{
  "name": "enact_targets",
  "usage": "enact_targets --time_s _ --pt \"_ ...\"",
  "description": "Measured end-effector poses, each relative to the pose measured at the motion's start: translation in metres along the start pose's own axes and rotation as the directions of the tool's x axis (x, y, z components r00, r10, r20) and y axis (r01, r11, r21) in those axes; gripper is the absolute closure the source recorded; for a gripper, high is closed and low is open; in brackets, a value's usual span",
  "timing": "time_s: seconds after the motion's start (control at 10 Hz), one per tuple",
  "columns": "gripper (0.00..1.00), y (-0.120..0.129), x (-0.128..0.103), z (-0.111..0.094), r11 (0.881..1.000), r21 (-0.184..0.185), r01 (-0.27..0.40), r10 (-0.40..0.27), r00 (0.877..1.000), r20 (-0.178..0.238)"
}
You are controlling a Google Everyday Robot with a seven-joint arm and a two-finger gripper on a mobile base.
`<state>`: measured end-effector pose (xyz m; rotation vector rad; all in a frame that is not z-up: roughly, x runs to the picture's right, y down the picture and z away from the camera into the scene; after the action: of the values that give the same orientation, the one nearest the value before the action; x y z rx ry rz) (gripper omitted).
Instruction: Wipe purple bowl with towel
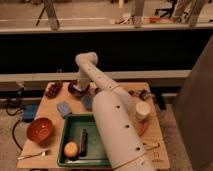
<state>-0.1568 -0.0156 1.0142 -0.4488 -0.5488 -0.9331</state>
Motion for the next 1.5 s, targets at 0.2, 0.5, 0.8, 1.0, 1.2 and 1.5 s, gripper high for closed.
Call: enact_targets --time_s 0.2,0.5,0.8,1.0,1.2,1.5 --pt "1.00 -0.012 -0.001 0.005 1.000 0.005 0.014 -0.014 1.000 0.002" --pt "1.00 -0.032 -0.015 0.013 0.999 0.026 0.048 -0.048 0.998 0.035" --pt "1.00 -0.033 -0.027 0.011 0.996 0.031 0.086 -0.088 0.994 0.072" --pt "1.00 -0.026 -0.037 0.005 0.993 0.024 0.114 -0.115 0.990 0.086" --pt "1.00 -0.013 -0.037 -0.005 0.993 0.006 0.119 -0.119 0.989 0.084" --pt "1.00 0.005 -0.031 -0.013 0.993 -0.032 0.115 -0.112 0.991 0.069"
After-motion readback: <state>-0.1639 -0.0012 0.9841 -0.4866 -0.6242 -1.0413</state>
